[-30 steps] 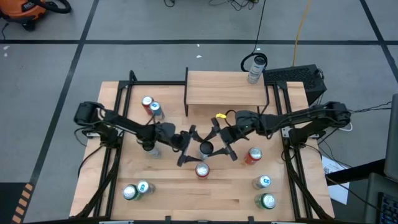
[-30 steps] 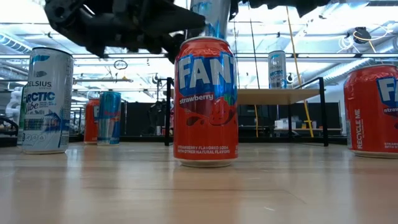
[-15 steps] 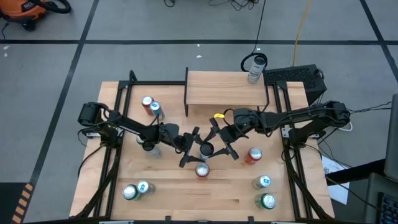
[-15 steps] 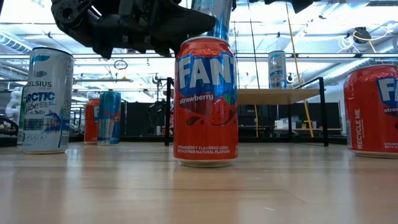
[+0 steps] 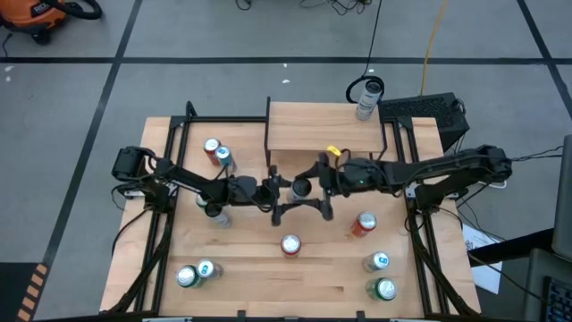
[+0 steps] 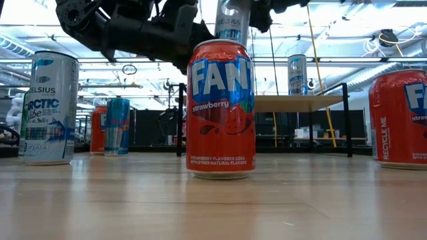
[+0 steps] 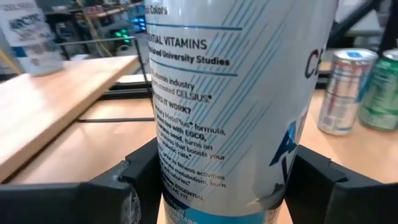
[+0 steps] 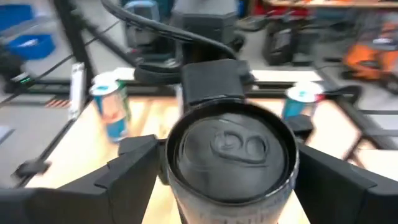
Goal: Place canned beverage on shelf
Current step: Put the right white-blue soda can on the shelf aligned with the other white-blue soda can
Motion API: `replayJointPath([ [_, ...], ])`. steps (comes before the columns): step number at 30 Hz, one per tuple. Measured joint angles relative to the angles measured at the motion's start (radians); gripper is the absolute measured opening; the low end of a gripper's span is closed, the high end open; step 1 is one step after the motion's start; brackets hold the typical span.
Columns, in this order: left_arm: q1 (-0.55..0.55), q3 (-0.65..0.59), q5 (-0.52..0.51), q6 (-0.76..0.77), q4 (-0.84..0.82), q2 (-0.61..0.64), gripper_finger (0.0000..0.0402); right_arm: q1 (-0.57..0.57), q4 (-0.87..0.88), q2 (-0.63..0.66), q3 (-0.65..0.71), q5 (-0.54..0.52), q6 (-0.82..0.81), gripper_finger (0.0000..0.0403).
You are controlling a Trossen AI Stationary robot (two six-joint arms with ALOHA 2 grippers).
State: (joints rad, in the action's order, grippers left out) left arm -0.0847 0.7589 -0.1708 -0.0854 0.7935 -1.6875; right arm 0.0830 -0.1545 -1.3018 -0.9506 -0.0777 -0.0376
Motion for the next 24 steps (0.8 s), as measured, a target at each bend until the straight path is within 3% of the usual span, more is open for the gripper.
replayJointPath([
  [4,-0.002,0.000,-0.006,0.000,0.060,0.000,0.0246,0.022,-0.172,0.000,0.093,-0.076,-0.027,0.0318],
  [10,-0.002,0.002,-0.007,0.001,0.072,0.002,0.0246,0.026,-0.415,0.001,0.189,-0.078,-0.028,0.0284],
  [14,-0.003,0.002,-0.021,0.004,0.077,0.002,0.0246,0.022,-0.453,-0.009,0.195,-0.078,-0.025,0.0257],
  [24,-0.003,0.002,-0.034,0.005,0.082,0.002,0.0247,0.022,-0.476,-0.022,0.195,-0.097,-0.018,0.0241],
])
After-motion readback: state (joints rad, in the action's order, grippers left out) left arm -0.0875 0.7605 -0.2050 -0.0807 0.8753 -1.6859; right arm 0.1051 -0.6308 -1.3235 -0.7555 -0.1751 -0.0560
